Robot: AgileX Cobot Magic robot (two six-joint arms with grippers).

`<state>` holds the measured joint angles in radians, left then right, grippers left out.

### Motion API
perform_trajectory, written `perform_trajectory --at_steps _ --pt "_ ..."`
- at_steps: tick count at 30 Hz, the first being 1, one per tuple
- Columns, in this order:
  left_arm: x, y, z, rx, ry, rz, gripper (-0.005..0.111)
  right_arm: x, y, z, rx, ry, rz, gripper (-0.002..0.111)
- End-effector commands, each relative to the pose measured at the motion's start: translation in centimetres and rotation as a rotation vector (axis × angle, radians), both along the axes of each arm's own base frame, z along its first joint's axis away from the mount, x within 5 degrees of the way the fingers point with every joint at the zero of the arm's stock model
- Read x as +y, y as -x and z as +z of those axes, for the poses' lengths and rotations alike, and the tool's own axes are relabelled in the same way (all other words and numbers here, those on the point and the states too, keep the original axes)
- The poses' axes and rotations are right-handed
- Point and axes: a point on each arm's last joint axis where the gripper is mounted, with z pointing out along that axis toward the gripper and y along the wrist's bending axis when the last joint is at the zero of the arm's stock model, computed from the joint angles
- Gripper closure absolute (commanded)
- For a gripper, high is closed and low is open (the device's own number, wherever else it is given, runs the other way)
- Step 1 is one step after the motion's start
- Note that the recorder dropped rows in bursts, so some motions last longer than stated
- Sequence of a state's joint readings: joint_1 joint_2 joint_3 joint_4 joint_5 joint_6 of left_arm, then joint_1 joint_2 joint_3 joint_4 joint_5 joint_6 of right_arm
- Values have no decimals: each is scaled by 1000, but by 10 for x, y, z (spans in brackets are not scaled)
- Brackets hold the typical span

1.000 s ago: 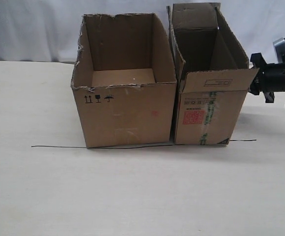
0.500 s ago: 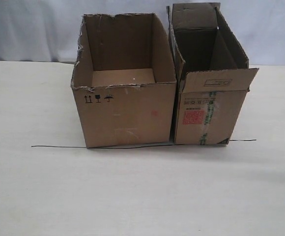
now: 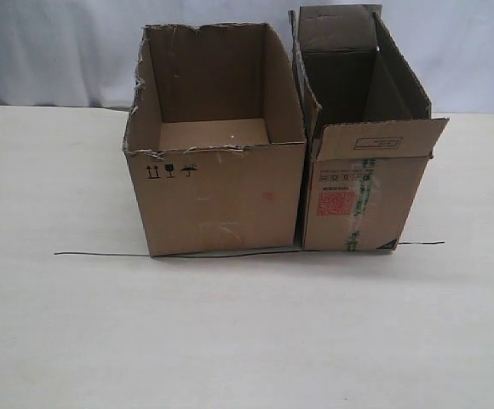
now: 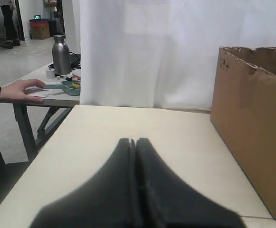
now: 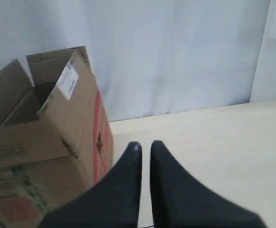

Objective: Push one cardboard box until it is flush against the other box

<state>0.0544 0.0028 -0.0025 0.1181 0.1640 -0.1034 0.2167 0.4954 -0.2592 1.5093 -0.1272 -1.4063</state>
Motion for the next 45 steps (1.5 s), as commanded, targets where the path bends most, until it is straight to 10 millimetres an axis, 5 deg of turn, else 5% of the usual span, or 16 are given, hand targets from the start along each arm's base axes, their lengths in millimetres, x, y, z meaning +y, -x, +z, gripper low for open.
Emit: perform_trajectory --at_steps 1,20,27,35,45 --pt "-1 0 1 -14 -1 -8 107 2 15 -4 -64 26 57 103" --pt "-1 0 1 -14 -1 -8 107 0 26 4 -147 -9 67 103" --pt "-1 0 1 -14 -1 -8 107 -7 29 -5 -151 -10 7 103" --pt "-1 0 1 -14 -1 -8 107 -14 30 -39 -68 16 -68 103" --pt "-1 0 1 -14 -1 -8 107 -17 43 -50 -132 -247 -81 103"
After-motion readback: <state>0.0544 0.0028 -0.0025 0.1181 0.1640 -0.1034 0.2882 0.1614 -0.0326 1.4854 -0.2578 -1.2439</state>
